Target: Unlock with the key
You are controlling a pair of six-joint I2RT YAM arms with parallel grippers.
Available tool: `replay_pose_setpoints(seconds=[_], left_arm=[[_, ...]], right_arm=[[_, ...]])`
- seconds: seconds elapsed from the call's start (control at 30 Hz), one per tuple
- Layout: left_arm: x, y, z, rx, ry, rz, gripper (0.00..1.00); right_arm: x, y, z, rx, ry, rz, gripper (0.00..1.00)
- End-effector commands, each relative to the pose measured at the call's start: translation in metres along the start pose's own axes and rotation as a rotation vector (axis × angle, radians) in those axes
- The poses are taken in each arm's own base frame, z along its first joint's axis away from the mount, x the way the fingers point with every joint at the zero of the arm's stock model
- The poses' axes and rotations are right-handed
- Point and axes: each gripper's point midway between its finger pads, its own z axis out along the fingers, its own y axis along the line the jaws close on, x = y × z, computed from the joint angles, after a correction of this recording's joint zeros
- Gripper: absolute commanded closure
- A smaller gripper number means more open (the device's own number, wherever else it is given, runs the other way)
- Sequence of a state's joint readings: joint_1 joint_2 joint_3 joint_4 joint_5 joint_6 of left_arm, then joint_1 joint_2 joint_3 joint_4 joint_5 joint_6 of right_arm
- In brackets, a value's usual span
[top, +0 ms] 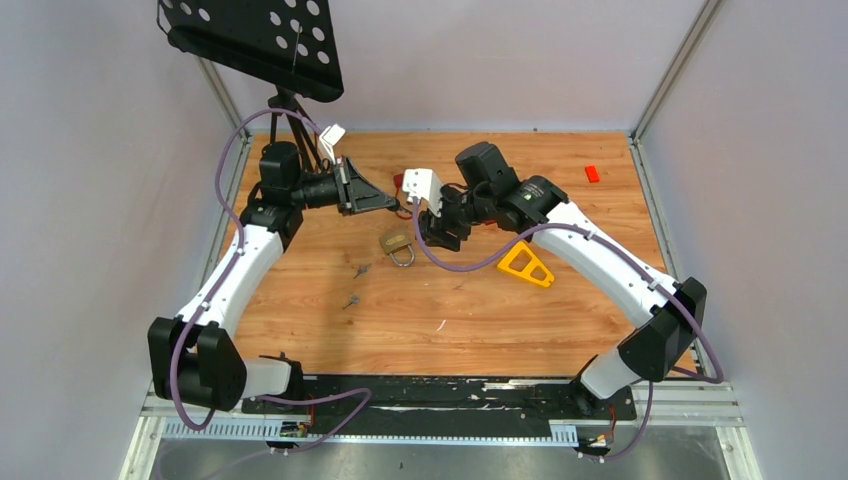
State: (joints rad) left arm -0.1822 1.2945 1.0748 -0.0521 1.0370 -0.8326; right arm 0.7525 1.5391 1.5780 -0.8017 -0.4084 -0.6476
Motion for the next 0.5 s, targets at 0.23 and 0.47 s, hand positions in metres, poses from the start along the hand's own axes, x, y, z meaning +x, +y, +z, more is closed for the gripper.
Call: replay_pose_setpoints(seconds=[0.23, 0.47], left_arm=[[0.0001, -0.0049, 0.0027, 0.026, -0.017, 0.032, 1.00], [0.0021, -0.0018, 0.0030, 0.020, -0.021, 0.030, 1.00]], right_arm=[[-0.0493, -0.0191, -0.0120, 0.068, -0.142, -0.014, 1.00], [-0.0509, -0.0200, -0.0127, 0.072, -0.145, -0.011, 1.00]])
